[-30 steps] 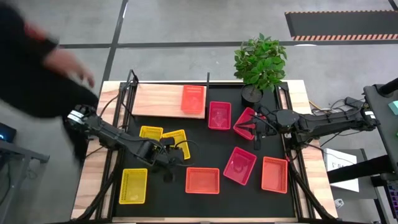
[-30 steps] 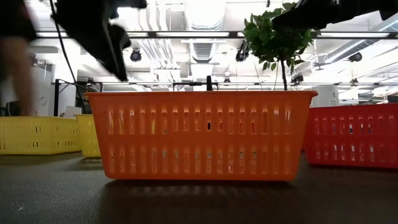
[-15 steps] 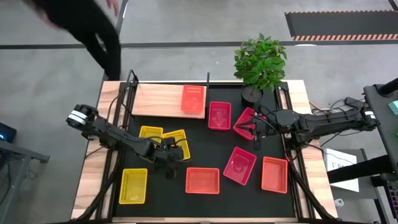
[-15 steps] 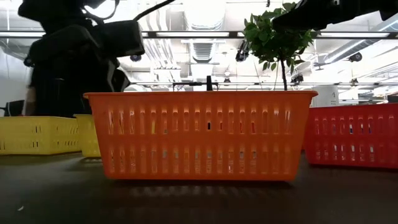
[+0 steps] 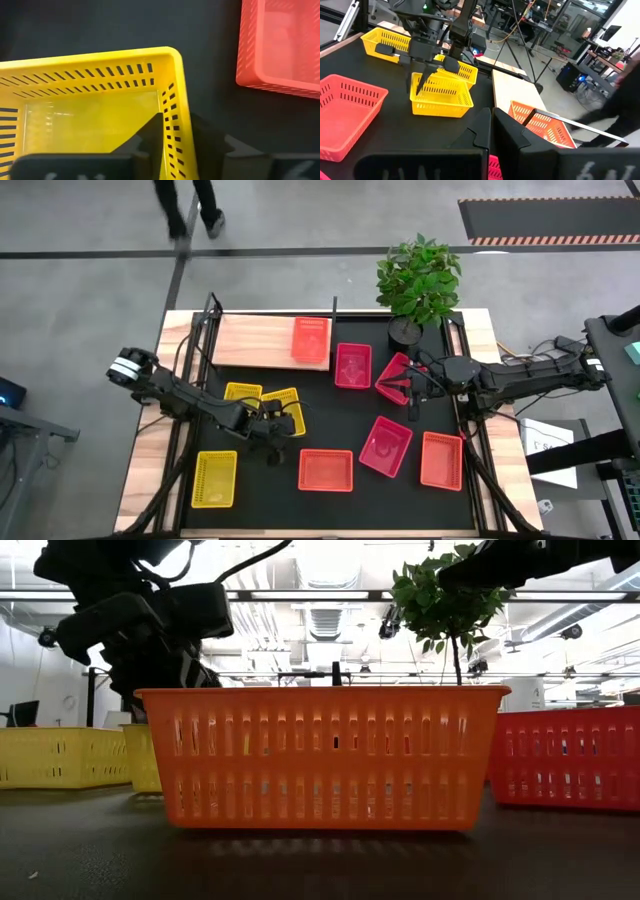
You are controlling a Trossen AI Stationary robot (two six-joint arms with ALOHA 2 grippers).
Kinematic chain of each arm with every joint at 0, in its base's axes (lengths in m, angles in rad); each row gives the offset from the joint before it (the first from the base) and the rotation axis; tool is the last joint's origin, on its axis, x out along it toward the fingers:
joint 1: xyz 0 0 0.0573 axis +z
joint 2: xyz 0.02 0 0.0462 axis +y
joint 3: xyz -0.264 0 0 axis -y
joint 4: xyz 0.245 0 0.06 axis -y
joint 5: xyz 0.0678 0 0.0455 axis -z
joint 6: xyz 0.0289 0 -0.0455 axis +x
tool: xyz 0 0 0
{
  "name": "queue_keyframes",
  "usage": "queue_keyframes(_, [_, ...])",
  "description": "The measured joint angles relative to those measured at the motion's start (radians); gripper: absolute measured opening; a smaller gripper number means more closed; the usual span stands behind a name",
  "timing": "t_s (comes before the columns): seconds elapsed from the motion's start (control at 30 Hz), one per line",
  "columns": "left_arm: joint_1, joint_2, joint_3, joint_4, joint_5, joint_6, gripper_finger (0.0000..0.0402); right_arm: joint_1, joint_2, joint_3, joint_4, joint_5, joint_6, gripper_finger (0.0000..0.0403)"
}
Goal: Stack baskets on shelf by color
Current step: Put the top right yellow bin on the shelf
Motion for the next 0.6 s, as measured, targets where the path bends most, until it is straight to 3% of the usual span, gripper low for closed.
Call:
queue_keyframes(0.17, [0.0,-0.013,0.017,-0.016,0.002,0.003,0.0007,0.0,0.0,0.0,0.0,0.0,0.0,0.0009])
queue_keyframes(0.4, [0.0,-0.056,0.046,-0.073,0.002,0.013,0.0002,0.0,0.0,-0.001,0.0,0.0,0.0,0.0009])
queue_keyframes(0.6, [0.0,-0.089,0.14,-0.231,-0.001,0.035,0.0001,0.0,0.0,-0.002,-0.001,0.0,0.0,0.0009])
